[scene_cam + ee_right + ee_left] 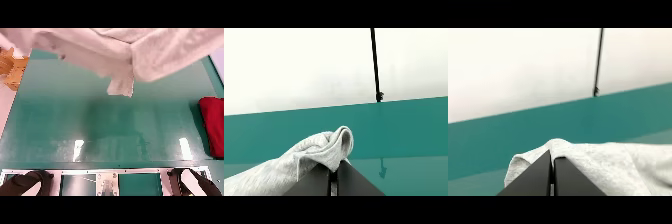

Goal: Fold the shirts.

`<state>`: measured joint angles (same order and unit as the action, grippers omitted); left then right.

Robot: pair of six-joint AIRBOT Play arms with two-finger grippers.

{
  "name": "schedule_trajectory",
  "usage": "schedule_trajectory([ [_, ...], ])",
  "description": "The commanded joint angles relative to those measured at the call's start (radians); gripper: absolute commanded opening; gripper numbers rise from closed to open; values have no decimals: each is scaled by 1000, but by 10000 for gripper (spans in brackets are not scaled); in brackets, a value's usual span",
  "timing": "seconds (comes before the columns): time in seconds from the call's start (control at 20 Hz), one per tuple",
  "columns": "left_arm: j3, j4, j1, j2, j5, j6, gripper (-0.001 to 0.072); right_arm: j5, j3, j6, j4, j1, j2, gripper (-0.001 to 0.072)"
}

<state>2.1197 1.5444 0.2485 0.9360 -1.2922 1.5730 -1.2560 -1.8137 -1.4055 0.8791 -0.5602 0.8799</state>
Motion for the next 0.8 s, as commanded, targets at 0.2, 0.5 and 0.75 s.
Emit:
schedule_trajectory([
  [0.2,-241,99,-1,87,154,-64,20,-79,289,-17,0,32,-21,12],
  [0.5,-375,71,-1,579,322,-82,20,201,984,-11,2,68,20,13],
  [0.75,-374,-90,-1,888,459,-107,22,439,1158,56,1,68,279,14],
])
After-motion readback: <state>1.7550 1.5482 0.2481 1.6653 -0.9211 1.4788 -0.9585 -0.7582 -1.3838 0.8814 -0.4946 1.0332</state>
